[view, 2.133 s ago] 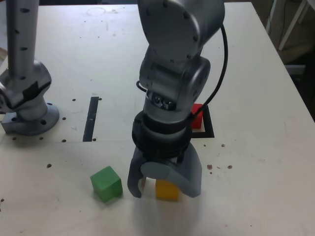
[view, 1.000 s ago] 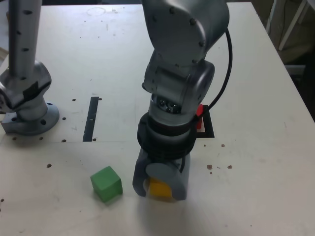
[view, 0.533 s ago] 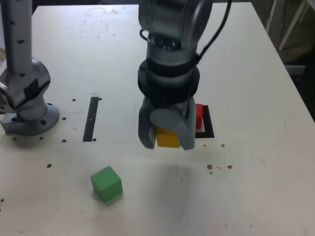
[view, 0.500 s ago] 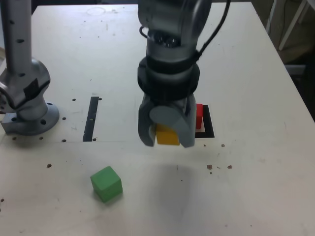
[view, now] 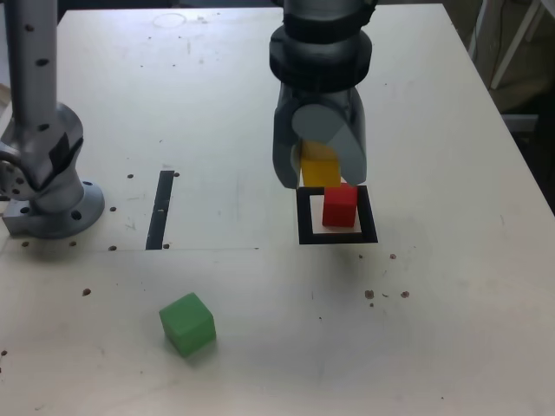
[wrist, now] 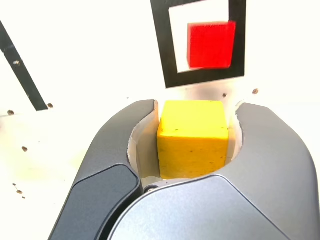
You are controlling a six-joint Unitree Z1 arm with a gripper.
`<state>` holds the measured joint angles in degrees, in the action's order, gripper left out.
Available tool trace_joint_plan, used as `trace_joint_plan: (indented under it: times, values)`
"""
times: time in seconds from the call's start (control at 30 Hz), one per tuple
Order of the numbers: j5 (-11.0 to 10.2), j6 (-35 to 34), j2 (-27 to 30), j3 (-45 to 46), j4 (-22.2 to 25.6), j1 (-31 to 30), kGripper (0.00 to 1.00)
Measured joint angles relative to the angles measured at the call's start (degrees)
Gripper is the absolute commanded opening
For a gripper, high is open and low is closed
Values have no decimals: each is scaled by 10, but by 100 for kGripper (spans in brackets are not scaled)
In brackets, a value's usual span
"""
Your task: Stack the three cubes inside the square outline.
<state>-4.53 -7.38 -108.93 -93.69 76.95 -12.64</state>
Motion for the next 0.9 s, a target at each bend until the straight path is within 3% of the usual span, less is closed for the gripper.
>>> trace_joint_plan:
  times: [0.33, 0.9]
  values:
    - [14, 61, -38, -16, -12, 60, 33]
    - [32, 74, -79, -17, -31, 77, 33]
